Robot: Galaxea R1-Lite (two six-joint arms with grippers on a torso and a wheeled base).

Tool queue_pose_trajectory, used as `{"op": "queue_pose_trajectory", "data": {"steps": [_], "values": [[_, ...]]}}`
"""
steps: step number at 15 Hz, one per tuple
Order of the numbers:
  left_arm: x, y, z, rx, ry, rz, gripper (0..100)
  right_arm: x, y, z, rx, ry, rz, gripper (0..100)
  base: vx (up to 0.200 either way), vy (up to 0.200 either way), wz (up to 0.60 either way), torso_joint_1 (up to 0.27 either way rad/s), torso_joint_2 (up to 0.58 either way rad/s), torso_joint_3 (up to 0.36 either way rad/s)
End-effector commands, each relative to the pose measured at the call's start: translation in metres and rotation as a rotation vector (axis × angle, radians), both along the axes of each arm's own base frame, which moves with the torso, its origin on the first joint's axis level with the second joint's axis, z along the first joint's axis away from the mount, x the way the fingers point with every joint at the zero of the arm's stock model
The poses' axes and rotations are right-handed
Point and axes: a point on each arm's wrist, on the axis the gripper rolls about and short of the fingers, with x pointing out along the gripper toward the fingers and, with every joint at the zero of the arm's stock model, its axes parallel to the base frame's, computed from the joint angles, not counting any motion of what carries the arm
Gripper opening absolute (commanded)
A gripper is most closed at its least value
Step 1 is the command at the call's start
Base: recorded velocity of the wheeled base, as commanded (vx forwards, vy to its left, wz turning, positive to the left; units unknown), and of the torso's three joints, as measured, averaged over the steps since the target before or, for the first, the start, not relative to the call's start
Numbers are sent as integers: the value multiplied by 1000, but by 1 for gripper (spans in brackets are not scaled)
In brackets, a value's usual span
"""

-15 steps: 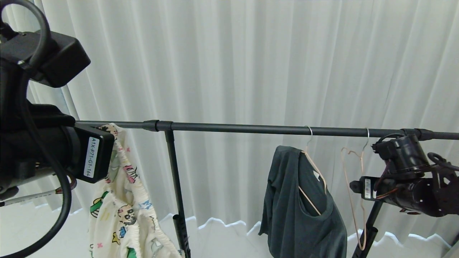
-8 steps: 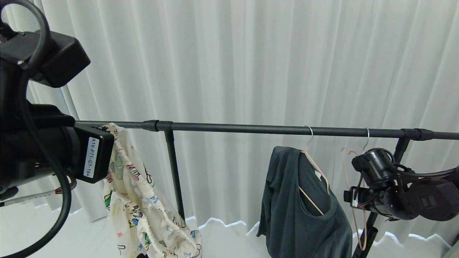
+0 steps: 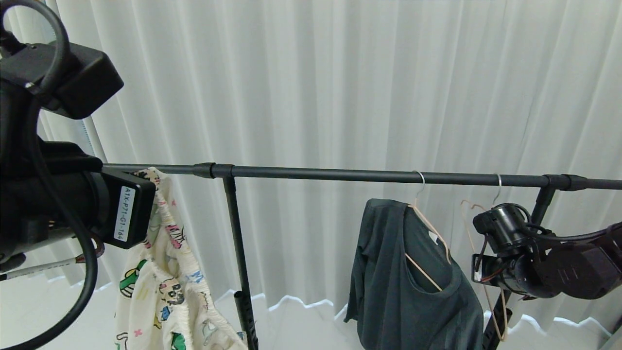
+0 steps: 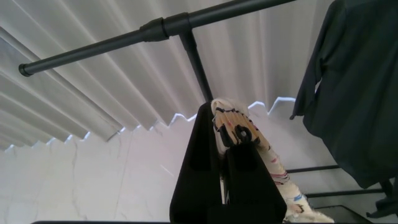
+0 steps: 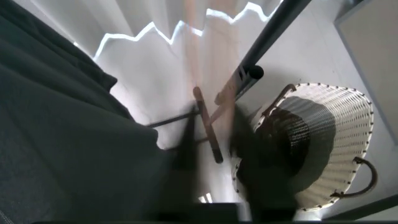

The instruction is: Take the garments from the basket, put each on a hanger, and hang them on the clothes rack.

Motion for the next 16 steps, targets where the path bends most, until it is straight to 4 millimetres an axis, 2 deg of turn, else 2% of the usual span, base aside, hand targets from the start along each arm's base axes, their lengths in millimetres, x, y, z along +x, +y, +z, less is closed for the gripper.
{"op": "queue_pose_trajectory", "data": {"steps": [1, 5, 11, 16], "values": [[0, 0, 0, 1, 1, 1, 0, 0, 0, 2, 2, -4, 0, 0, 0, 0, 0, 0, 0, 0], [0, 0, 0, 0, 0, 1, 0, -3, -1, 12, 16, -41, 1, 0, 0, 0, 0, 0, 0, 0], [-1, 0, 2, -5, -6, -1, 0, -21, -8, 53, 50, -153, 76, 0, 0, 0, 0, 0, 0, 0], [-3, 0, 3, -9, -11, -12, 0, -36, -12, 78, 37, -237, 125, 0, 0, 0, 0, 0, 0, 0]]}}
